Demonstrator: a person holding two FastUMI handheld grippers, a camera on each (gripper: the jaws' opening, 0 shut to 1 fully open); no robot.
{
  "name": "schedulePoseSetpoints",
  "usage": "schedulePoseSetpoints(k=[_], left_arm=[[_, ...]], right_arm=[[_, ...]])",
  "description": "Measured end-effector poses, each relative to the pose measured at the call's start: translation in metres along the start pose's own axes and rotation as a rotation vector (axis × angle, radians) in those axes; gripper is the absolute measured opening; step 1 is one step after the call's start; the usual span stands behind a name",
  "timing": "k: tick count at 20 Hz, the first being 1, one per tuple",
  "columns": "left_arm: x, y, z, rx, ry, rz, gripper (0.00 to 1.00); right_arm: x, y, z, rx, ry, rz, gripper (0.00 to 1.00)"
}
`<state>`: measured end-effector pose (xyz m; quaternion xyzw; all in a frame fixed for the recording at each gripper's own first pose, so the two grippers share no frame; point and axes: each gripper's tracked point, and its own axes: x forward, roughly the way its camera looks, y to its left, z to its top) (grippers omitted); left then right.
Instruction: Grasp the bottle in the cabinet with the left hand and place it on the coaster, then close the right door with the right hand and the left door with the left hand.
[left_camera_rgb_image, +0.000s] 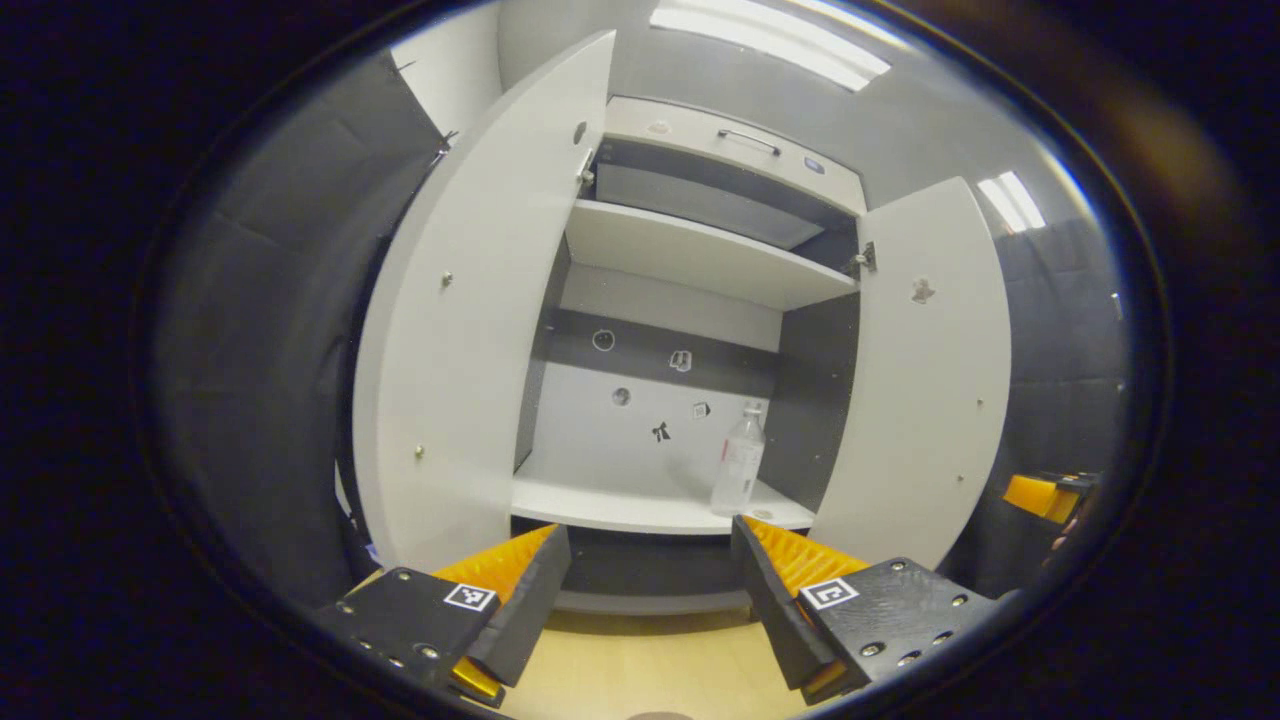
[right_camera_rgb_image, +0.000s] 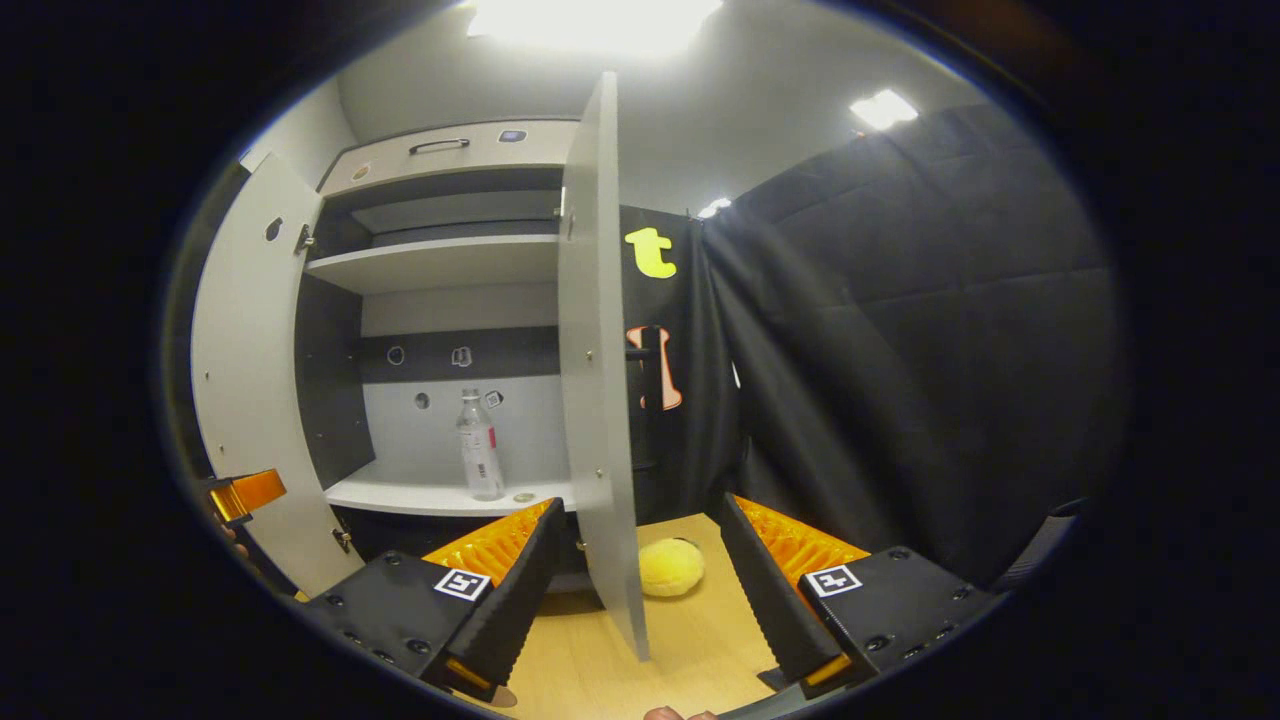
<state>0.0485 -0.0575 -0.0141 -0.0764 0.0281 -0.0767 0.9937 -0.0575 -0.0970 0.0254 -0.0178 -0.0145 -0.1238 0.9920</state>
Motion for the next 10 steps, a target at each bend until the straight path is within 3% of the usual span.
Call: schedulePoseSetpoints(k=[7,10], left_arm=[[0.091,-0.058,0.006,0.107,-0.012,-0.110,0.94],[0.130,-0.080,0.007,0.179,-0.026,-0.130,0.94]], right_arm=[[0.017,-0.105,0.022,-0.007,-0.069,-0.273,0.98],[0.031,-0.139,0.024,-0.020,-0.073,-0.344,0.98]])
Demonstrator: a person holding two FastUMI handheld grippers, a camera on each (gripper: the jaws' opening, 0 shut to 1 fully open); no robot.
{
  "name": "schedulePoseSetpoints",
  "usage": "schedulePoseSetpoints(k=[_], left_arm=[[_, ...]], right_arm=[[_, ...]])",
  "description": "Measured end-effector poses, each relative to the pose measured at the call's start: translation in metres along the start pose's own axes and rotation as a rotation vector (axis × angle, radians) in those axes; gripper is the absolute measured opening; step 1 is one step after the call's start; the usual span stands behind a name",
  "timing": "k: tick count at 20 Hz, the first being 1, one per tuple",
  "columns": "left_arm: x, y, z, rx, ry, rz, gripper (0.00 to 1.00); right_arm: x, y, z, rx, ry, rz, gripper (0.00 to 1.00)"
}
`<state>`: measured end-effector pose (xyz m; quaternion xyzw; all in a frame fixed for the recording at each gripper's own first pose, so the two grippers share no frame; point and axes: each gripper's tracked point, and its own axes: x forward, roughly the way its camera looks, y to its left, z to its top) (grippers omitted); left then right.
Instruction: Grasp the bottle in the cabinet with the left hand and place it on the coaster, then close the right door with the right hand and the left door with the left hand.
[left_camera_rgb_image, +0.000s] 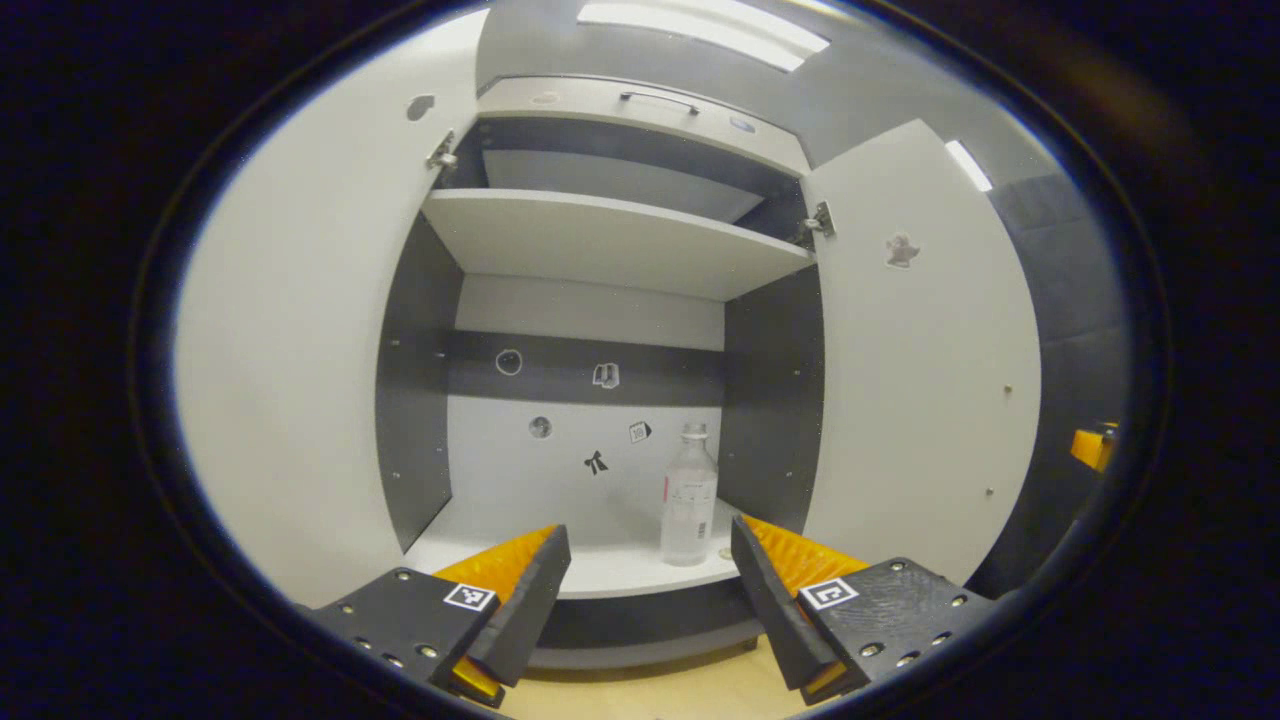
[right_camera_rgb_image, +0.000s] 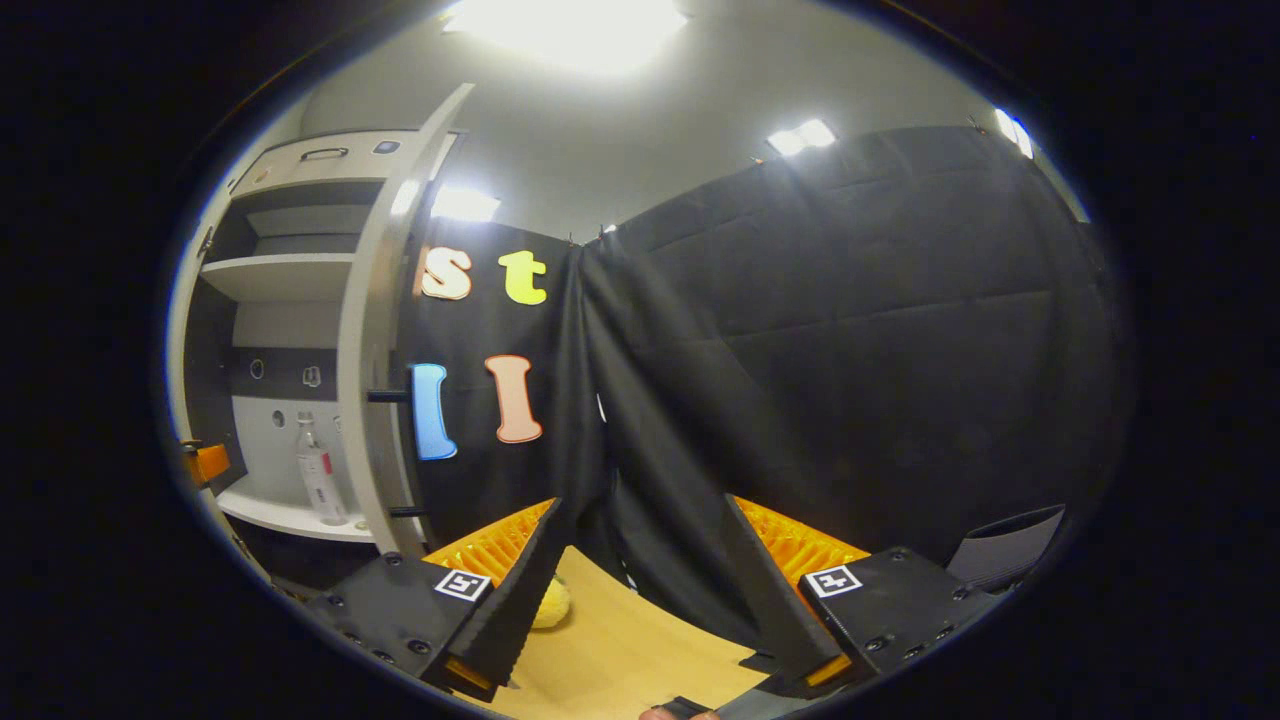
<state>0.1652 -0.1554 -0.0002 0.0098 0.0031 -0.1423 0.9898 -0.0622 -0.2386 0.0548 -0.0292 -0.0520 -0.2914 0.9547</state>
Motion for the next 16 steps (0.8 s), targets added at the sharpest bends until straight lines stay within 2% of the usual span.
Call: schedulePoseSetpoints(k=[2,3,4,5,7,8,9,10,16], left_arm=[[0.024,-0.012,0.001,0.024,-0.001,-0.015,0.94],[0.038,-0.018,0.001,0.027,0.000,-0.024,1.00],[0.051,-0.022,-0.002,0.031,0.004,-0.032,1.00],[0.064,-0.026,-0.004,0.036,0.009,-0.034,0.94],[0.088,-0.033,-0.009,0.029,0.018,-0.043,0.94],[0.098,-0.038,-0.014,0.019,0.027,-0.047,1.00],[0.108,-0.039,-0.019,0.013,0.037,-0.047,1.00],[0.118,-0.041,-0.027,0.007,0.047,-0.045,0.94],[0.165,-0.040,-0.048,-0.014,0.084,-0.021,0.94]], right_arm=[[0.017,-0.009,-0.002,0.012,0.006,-0.018,0.98],[0.025,-0.012,-0.005,0.022,0.011,-0.023,0.98],[0.033,-0.013,-0.006,0.030,0.016,-0.026,0.98],[0.042,-0.013,-0.008,0.036,0.020,-0.025,0.98],[0.051,-0.015,-0.012,0.029,0.015,-0.023,0.98],[0.054,-0.016,-0.012,0.011,0.010,-0.025,0.98],[0.060,-0.014,-0.013,-0.004,0.007,-0.024,0.98],[0.065,-0.010,-0.013,-0.010,0.007,-0.021,0.98],[0.082,-0.011,-0.029,0.012,0.036,-0.050,0.98]])
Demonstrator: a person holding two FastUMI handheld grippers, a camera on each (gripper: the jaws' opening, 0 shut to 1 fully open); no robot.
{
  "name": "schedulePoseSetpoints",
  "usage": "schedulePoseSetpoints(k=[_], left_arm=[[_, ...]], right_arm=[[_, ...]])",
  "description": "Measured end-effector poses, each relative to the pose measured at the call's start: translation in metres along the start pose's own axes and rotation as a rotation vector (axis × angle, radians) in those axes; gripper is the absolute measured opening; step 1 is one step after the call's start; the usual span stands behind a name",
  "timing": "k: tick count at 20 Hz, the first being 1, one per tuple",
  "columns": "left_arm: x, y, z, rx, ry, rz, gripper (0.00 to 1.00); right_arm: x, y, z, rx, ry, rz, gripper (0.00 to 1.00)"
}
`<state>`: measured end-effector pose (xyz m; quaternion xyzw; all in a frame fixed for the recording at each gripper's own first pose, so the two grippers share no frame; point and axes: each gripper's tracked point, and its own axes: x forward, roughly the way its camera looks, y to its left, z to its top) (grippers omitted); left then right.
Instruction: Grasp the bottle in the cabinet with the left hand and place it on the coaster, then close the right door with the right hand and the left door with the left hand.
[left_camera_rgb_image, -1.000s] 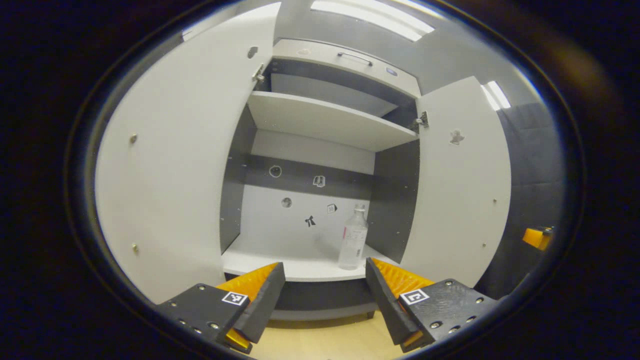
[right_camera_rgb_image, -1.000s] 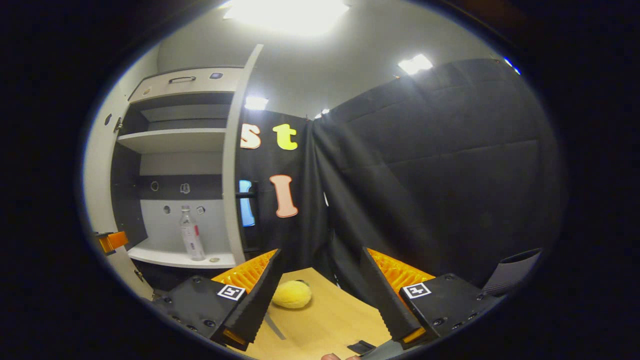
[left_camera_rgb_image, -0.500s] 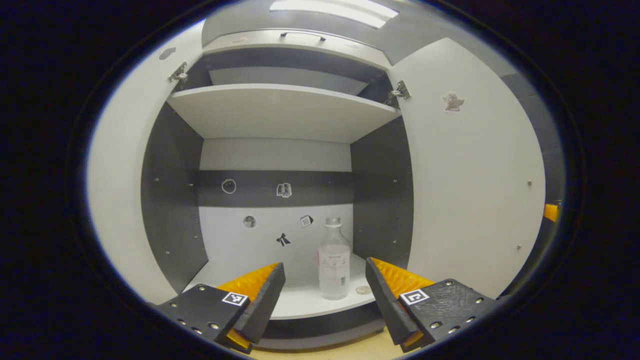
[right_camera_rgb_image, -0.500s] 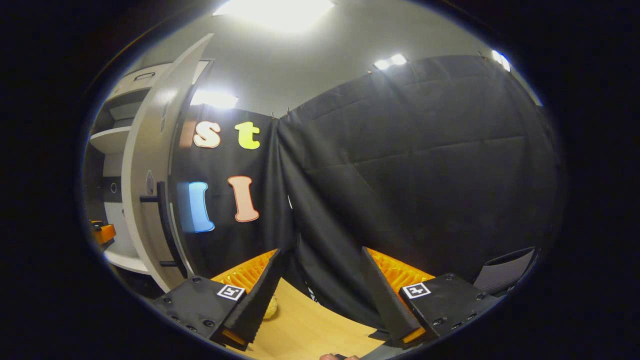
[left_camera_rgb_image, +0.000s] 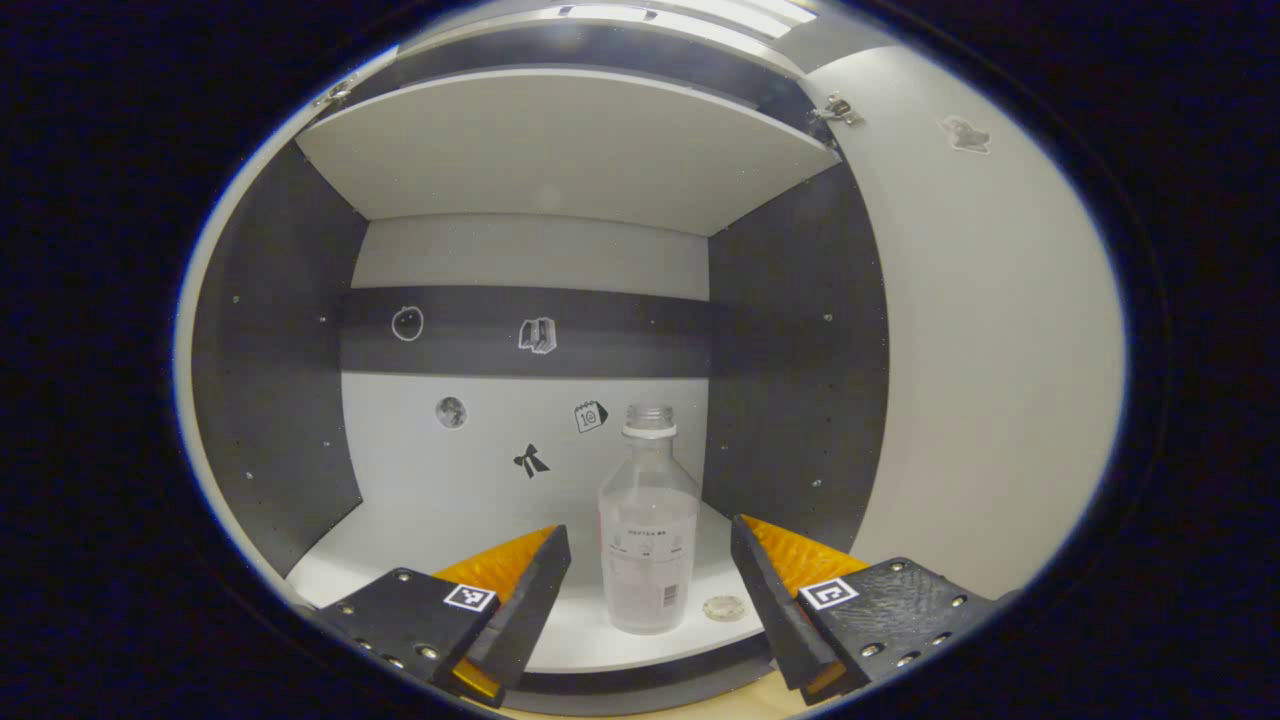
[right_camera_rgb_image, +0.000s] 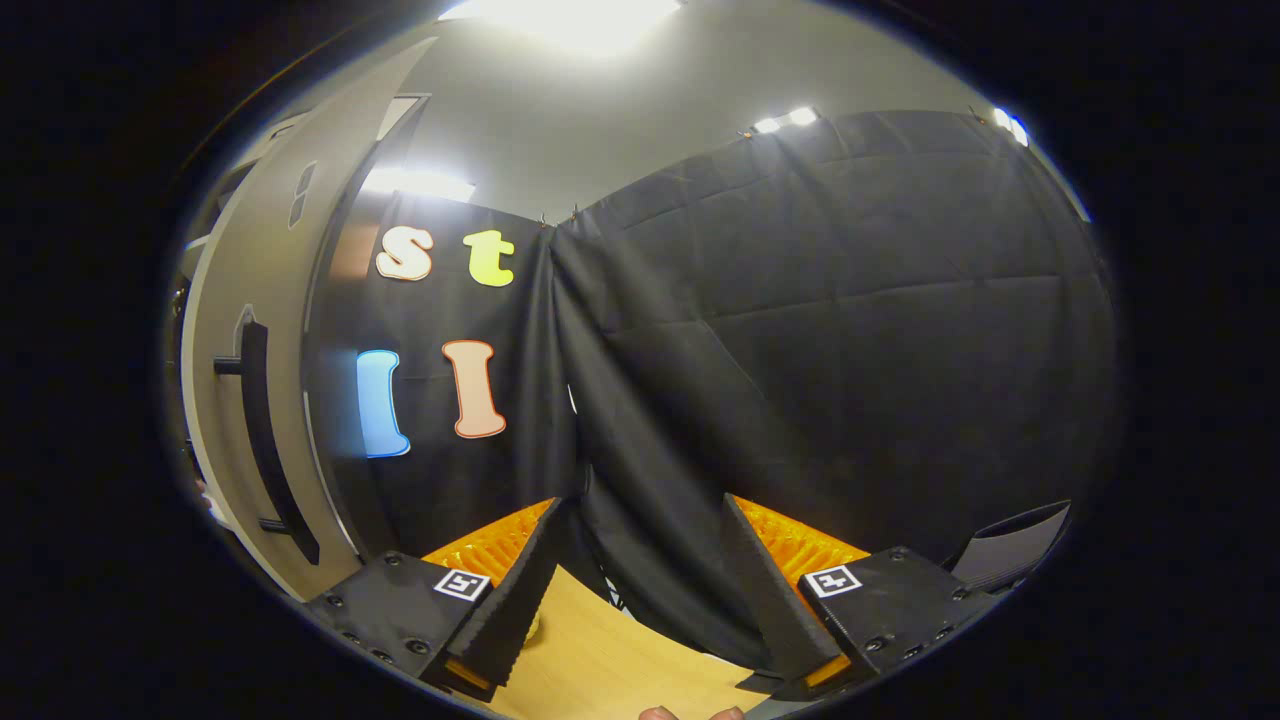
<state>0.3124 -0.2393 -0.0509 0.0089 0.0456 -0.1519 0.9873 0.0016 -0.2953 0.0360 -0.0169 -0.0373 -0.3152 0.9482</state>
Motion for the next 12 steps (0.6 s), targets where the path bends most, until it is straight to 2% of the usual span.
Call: schedulePoseSetpoints(k=[4,5,6,8,9,10,12], left_arm=[[0.019,-0.005,-0.006,0.006,0.006,-0.020,0.94],[0.023,-0.006,-0.006,0.011,0.006,-0.018,1.00],[0.025,-0.007,-0.008,0.010,0.006,-0.020,0.94],[0.030,-0.008,-0.013,0.008,0.014,-0.022,0.94],[0.032,-0.008,-0.013,0.011,0.017,-0.019,1.00],[0.035,-0.009,-0.015,0.015,0.021,-0.020,0.91],[0.037,-0.006,-0.016,0.022,0.020,-0.013,0.92]], right_arm=[[0.020,0.005,-0.006,-0.005,0.023,-0.005,0.98],[0.021,0.006,-0.007,-0.006,0.026,-0.006,0.98],[0.022,0.007,-0.007,-0.006,0.029,-0.008,0.98],[0.023,0.008,-0.009,-0.007,0.036,-0.011,0.98],[0.025,0.009,-0.010,-0.009,0.040,-0.011,0.98],[0.026,0.009,-0.009,-0.012,0.043,-0.010,0.98],[0.027,0.012,-0.011,-0.021,0.046,-0.012,0.98]])
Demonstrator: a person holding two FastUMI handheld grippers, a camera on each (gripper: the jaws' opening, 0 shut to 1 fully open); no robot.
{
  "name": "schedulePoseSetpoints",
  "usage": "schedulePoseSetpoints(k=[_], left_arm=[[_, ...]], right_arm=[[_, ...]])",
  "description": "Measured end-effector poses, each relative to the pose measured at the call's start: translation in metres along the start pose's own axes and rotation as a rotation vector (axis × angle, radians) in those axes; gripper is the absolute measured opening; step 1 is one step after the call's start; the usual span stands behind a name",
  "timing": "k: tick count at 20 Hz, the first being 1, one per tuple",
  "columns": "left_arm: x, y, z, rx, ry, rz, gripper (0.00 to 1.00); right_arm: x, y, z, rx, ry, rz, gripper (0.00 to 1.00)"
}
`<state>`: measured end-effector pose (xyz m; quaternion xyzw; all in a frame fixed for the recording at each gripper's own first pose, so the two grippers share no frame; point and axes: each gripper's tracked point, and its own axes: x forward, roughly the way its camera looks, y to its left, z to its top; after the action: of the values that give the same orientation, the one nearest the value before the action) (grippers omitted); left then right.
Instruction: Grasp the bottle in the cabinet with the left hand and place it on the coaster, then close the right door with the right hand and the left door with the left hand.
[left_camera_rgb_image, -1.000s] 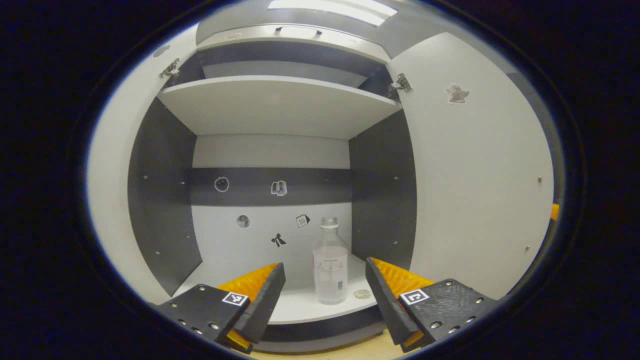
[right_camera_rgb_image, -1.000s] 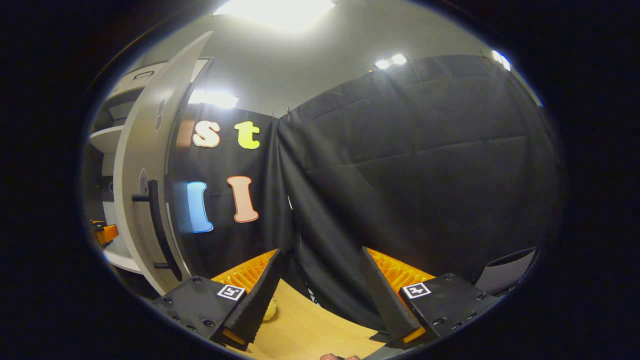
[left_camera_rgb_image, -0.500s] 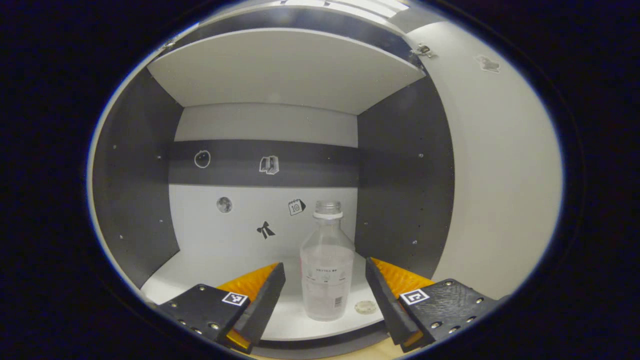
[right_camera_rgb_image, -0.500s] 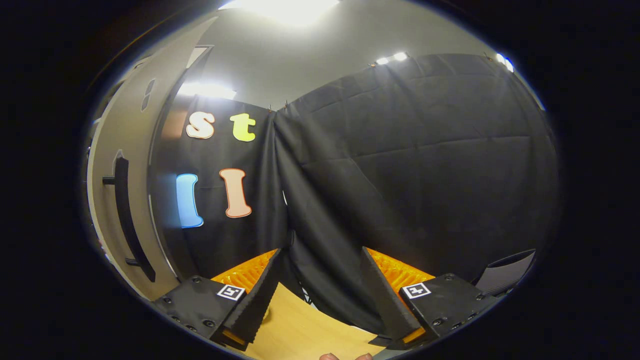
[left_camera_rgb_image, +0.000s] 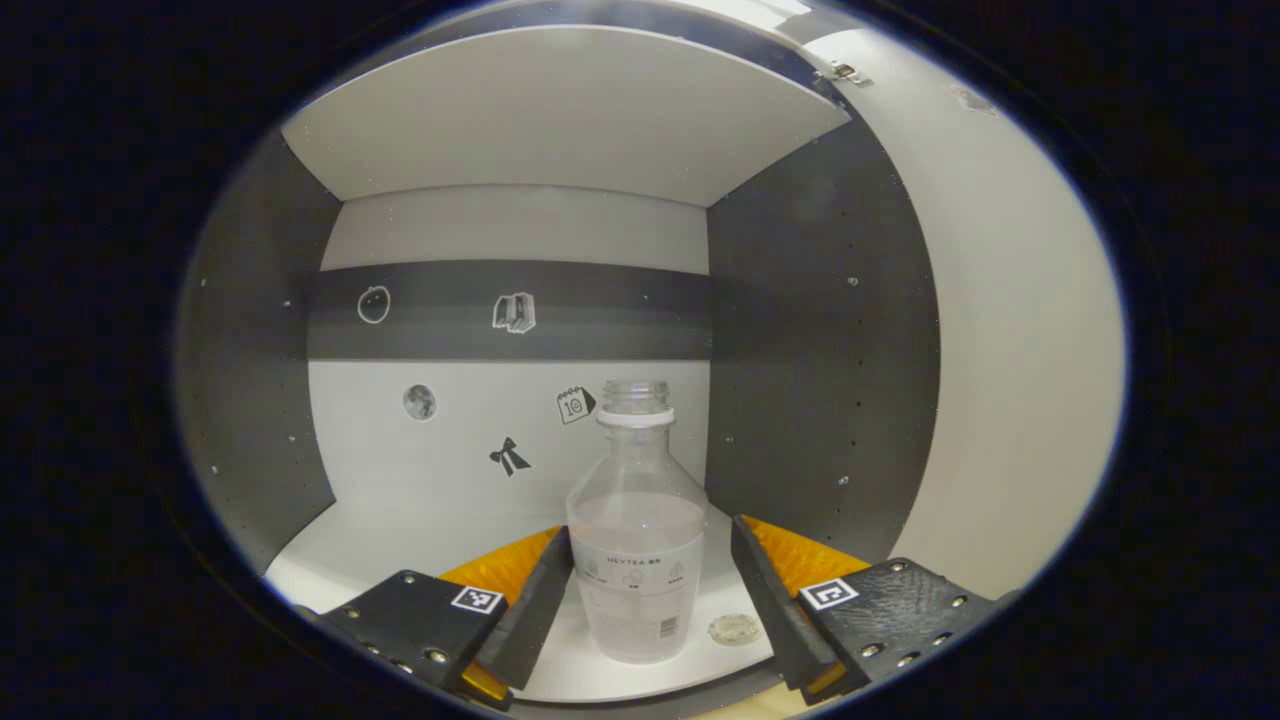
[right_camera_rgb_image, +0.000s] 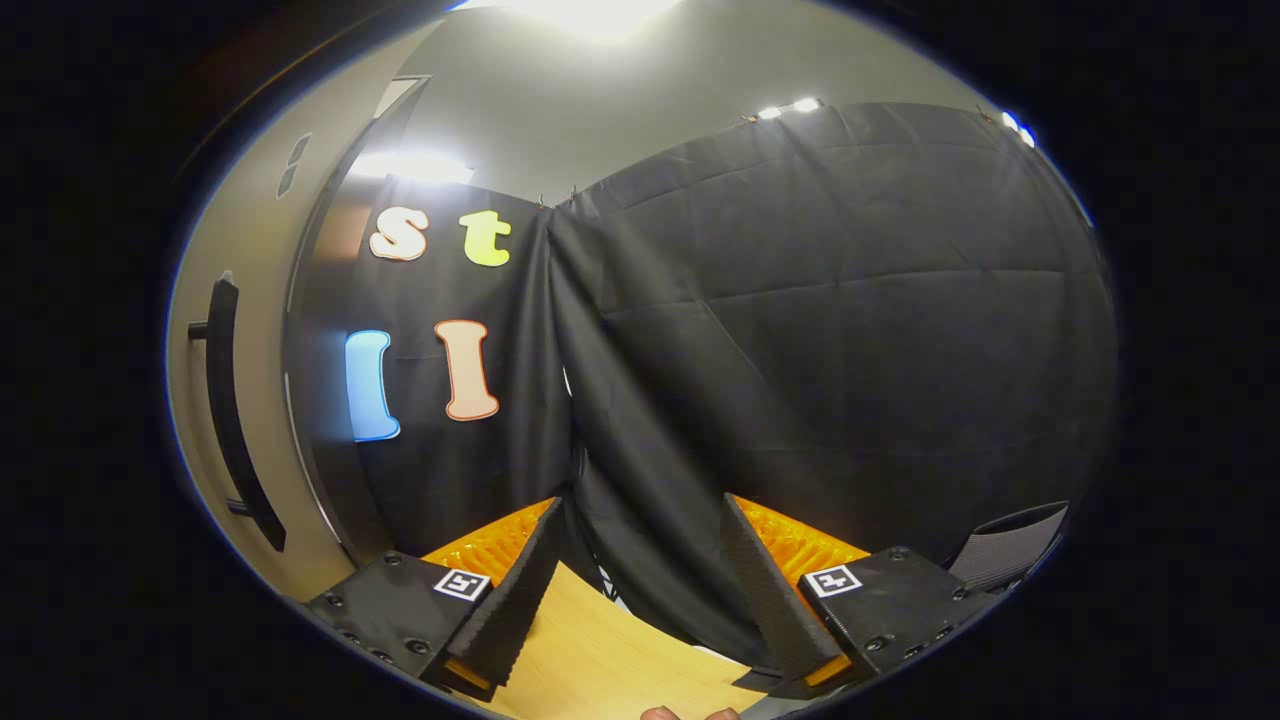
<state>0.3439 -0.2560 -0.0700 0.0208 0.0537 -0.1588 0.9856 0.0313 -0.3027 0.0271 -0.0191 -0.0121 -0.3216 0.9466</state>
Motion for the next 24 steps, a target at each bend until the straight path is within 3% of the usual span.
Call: schedulePoseSetpoints(k=[2,10,14,15,16,23,24], left_arm=[[0.003,-0.002,0.000,-0.001,0.003,-0.007,0.71],[-0.004,-0.002,0.007,-0.023,-0.009,-0.020,0.69],[-0.036,-0.002,0.029,-0.025,-0.041,-0.041,0.69],[-0.045,-0.001,0.035,-0.025,-0.051,-0.048,0.69],[-0.054,-0.001,0.040,-0.028,-0.060,-0.054,0.76],[-0.133,0.005,0.052,-0.035,-0.083,-0.112,0.77],[-0.148,0.007,0.048,-0.041,-0.082,-0.120,0.76]], right_arm=[[0.002,0.005,0.001,-0.005,0.003,-0.004,0.98],[-0.002,0.001,-0.005,0.006,0.015,0.004,0.98],[-0.004,0.001,-0.008,0.014,0.021,0.035,0.98],[-0.010,0.004,-0.009,0.016,0.018,0.044,0.93],[-0.014,0.005,-0.008,0.018,0.015,0.052,0.93],[-0.029,0.010,0.006,0.018,-0.016,0.098,0.93],[-0.031,0.013,0.008,0.017,-0.018,0.105,0.98]])
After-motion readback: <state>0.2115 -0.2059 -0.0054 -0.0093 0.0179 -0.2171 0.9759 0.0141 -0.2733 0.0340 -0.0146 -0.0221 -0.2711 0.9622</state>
